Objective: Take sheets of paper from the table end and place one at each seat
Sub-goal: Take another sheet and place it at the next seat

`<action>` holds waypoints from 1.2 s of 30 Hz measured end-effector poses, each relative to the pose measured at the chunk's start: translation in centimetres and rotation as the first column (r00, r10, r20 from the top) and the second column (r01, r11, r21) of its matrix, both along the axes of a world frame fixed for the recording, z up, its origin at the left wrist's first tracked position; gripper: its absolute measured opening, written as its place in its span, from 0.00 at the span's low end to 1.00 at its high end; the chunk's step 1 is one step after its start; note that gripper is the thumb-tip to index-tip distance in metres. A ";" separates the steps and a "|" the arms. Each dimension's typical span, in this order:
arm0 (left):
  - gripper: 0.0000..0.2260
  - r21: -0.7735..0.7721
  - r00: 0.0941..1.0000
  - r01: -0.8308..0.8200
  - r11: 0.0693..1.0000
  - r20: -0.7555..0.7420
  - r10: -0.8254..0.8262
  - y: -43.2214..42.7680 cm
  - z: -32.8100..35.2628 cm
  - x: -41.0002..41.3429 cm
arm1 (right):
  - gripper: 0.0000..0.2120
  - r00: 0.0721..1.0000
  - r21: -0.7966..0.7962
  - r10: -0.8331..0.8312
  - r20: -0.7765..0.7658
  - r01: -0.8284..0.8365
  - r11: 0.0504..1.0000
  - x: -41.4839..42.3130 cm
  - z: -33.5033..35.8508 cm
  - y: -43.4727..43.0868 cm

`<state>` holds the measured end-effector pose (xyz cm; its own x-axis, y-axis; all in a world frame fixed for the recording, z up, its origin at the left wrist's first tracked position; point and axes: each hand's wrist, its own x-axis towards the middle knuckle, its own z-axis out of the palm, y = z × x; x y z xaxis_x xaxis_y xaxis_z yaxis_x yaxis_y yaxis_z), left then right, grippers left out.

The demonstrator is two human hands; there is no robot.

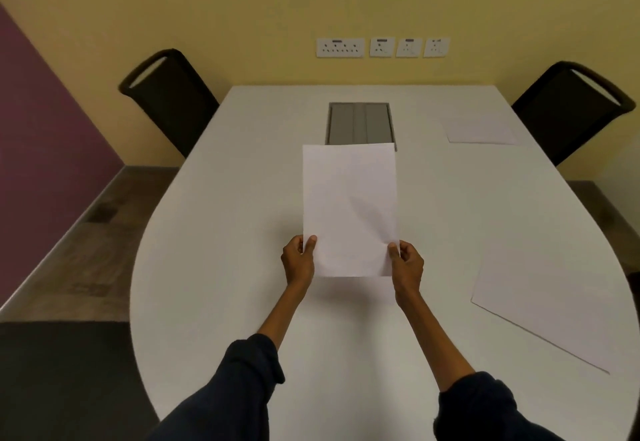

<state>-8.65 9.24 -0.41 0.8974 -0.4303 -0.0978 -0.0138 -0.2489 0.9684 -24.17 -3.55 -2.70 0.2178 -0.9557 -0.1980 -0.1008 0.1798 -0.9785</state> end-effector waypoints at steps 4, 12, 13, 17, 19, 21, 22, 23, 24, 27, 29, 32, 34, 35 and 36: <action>0.21 -0.059 0.995 -0.060 0.996 0.075 0.064 3.4 4.1 -1.4 | 0.08 0.994 -0.052 0.093 0.065 -0.090 0.995 -0.6 2.8 1.7; 0.19 -0.106 0.953 -0.227 0.968 0.182 0.243 12.6 8.1 -5.0 | 0.07 0.912 -0.109 0.364 0.191 -0.349 0.931 -0.7 7.2 7.3; 0.20 -0.117 0.944 -0.253 0.960 0.187 0.271 14.0 8.4 -5.3 | 0.08 0.896 -0.121 0.397 0.197 -0.380 0.917 -0.5 7.8 8.2; 0.20 -0.150 0.902 -0.358 0.922 0.200 0.383 19.6 9.9 -5.7 | 0.07 0.838 -0.173 0.496 0.228 -0.467 0.867 1.3 9.9 12.1; 0.20 -0.164 0.879 -0.396 0.903 0.218 0.425 22.5 10.6 -5.6 | 0.07 0.809 -0.191 0.541 0.231 -0.507 0.840 2.4 10.6 14.5; 0.20 -0.181 0.857 -0.431 0.884 0.224 0.464 25.4 11.0 -5.4 | 0.06 0.785 -0.203 0.572 0.238 -0.536 0.820 3.5 11.1 17.2; 0.18 -0.188 0.847 -0.450 0.873 0.218 0.484 26.8 11.1 -5.3 | 0.05 0.774 -0.207 0.585 0.243 -0.548 0.810 4.0 11.2 18.5; 0.17 -0.197 0.836 -0.470 0.861 0.213 0.505 28.4 11.2 -5.0 | 0.05 0.761 -0.213 0.601 0.244 -0.563 0.799 4.6 11.4 20.0; 0.16 -0.206 0.829 -0.480 0.853 0.213 0.517 29.5 11.3 -4.9 | 0.05 0.753 -0.215 0.611 0.245 -0.572 0.792 5.1 11.5 21.0; 0.17 -0.222 0.799 -0.524 0.822 0.205 0.565 33.9 11.3 -4.6 | 0.04 0.718 -0.221 0.654 0.239 -0.616 0.756 6.9 11.8 24.9; 0.19 -0.218 0.777 -0.557 0.802 0.205 0.595 37.2 11.4 -4.3 | 0.04 0.697 -0.217 0.679 0.233 -0.643 0.734 8.3 12.0 27.8; 0.19 -0.219 0.758 -0.594 0.774 0.170 0.630 42.1 11.2 -3.1 | 0.04 0.678 -0.207 0.698 0.231 -0.666 0.716 10.3 12.0 32.5; 0.19 -0.240 0.763 -0.593 0.768 0.136 0.632 45.5 11.2 -2.0 | 0.05 0.666 -0.202 0.711 0.227 -0.682 0.703 11.7 11.9 35.6; 0.18 -0.244 0.763 -0.595 0.766 0.125 0.634 47.2 11.2 -1.4 | 0.05 0.661 -0.205 0.717 0.219 -0.688 0.696 12.3 11.9 37.1; 0.18 -0.246 0.762 -0.599 0.762 0.119 0.637 48.8 11.2 -0.8 | 0.05 0.658 -0.210 0.723 0.210 -0.692 0.690 13.0 11.9 38.6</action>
